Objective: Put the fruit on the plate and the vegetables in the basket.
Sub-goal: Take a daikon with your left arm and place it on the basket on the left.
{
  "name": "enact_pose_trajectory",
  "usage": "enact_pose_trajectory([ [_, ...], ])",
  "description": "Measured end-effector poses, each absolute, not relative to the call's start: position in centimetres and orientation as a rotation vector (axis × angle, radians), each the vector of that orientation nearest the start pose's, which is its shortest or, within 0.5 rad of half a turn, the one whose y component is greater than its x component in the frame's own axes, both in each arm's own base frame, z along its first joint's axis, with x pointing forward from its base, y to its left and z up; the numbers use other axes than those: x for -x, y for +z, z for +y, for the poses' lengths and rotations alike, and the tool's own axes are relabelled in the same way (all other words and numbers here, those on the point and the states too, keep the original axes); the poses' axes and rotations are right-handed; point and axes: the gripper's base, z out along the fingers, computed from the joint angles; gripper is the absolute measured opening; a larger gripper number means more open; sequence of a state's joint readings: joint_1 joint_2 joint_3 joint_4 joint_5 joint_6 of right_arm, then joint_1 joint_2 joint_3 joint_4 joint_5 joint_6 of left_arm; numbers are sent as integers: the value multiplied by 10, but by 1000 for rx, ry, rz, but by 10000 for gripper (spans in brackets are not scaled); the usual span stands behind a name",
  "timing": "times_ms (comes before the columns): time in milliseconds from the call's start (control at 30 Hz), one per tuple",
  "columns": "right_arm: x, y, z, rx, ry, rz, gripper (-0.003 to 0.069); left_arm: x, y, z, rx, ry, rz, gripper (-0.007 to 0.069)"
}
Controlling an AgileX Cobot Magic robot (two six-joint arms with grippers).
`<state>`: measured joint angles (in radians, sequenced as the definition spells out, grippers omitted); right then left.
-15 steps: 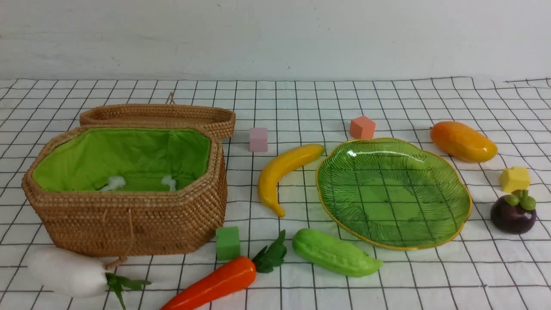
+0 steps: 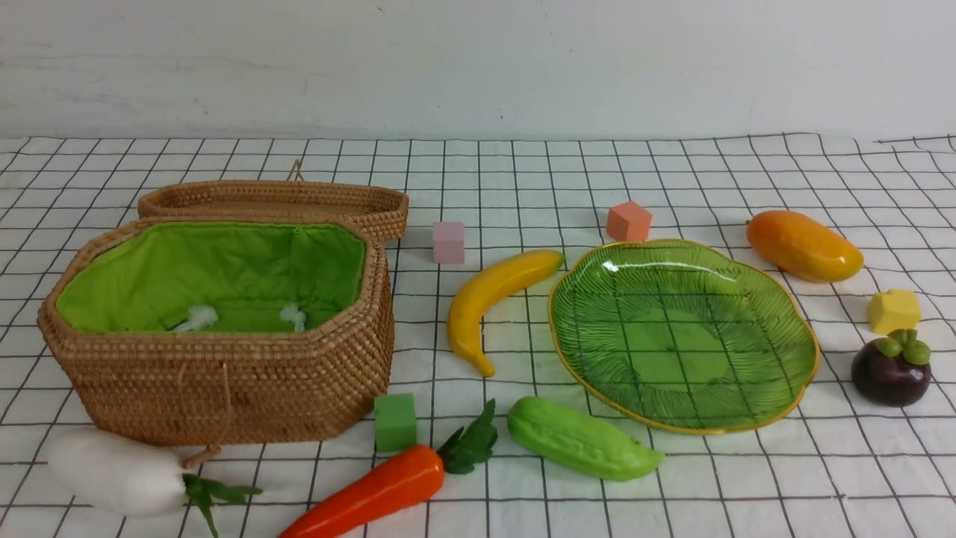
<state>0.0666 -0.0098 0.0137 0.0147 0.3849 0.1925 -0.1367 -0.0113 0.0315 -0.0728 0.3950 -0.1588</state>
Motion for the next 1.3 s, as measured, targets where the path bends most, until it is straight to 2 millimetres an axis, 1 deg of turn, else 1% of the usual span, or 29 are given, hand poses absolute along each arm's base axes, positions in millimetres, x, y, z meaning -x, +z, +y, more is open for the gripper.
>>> enact_pose_trajectory([
  [200, -52, 175, 4, -127, 193, 1872, 242, -51, 168, -10, 66, -273, 1902, 239],
  [267, -52, 175, 4, -127, 193, 1872, 242, -52, 171, -10, 83, -296, 1865, 239],
  [333, -52, 175, 4, -127, 193, 1872, 242, -53, 177, -12, 171, -402, 1804, 239],
  [367, -52, 175, 4, -127, 193, 1872, 242, -54, 178, -12, 171, -402, 1797, 239],
  [400, -52, 175, 4, -127, 193, 1872, 242, -54, 183, -13, 294, -542, 1731, 239],
  [433, -52, 175, 4, -127, 193, 1872, 242, -55, 184, -13, 308, -558, 1715, 239],
  [467, -52, 175, 4, -127, 193, 1872, 242, -55, 187, -14, 378, -635, 1679, 239],
  [500, -52, 175, 4, -127, 193, 1872, 242, -55, 193, -13, 476, -738, 1601, 239],
  [533, -52, 175, 4, -127, 193, 1872, 242, -55, 193, -13, 497, -760, 1590, 239],
  [567, -52, 175, 4, -127, 193, 1872, 242, -56, 199, -10, 572, -830, 1507, 237],
  [633, -52, 175, 4, -127, 193, 1872, 242, -56, 201, -9, 621, -877, 1469, 229],
  [667, -52, 175, 4, -127, 193, 1872, 242, -55, 207, -10, 652, -930, 1457, 201],
  [700, -52, 175, 4, -127, 193, 1872, 242, -54, 211, -12, 640, -948, 1475, 179],
  [733, -52, 175, 4, -127, 193, 1872, 242, -51, 222, -15, 596, -953, 1489, 146],
  [833, -52, 175, 4, -127, 193, 1872, 242, -47, 249, -24, 408, -877, 1629, 28],
  [867, -52, 175, 4, -127, 193, 1872, 242, -47, 254, -24, 388, -866, 1633, 13],
  [900, -52, 175, 4, -127, 193, 1872, 242, -51, 266, -29, 274, -789, 1763, -13],
  [933, -52, 175, 4, -127, 193, 1872, 242, -53, 274, -31, 224, -757, 1815, -13],
  [967, -52, 175, 4, -127, 193, 1872, 242, -54, 275, -32, 204, -739, 1831, -13],
  [1000, -52, 175, 4, -127, 193, 1872, 242, -62, 282, -35, 140, -697, 1938, -13],
  [1033, -52, 175, 4, -127, 193, 1872, 242, -70, 286, -37, 84, -654, 2031, -13],
  [1067, -52, 175, 4, -127, 193, 1872, 242, -72, 286, -38, 82, -655, 2046, -13],
  [1133, -52, 175, 4, -127, 193, 1872, 242, -94, 287, -41, 5, -590, 2214, -13],
  [1167, -52, 175, 4, -127, 193, 1872, 242, -96, 287, -41, 3, -586, 2222, -13],
  [1200, -52, 175, 4, -127, 193, 1872, 242, -112, 285, -44, -12, -568, 2290, -13],
  [1233, -52, 175, 4, -127, 193, 1872, 242, -112, 285, -43, -15, -566, 2289, -13],
  [1267, -52, 175, 4, -127, 193, 1872, 242, -126, 281, -45, -26, -555, 2333, -13],
  [1300, -52, 175, 4, -127, 193, 1872, 242, -127, 281, -46, -28, -557, 2335, -13],
])
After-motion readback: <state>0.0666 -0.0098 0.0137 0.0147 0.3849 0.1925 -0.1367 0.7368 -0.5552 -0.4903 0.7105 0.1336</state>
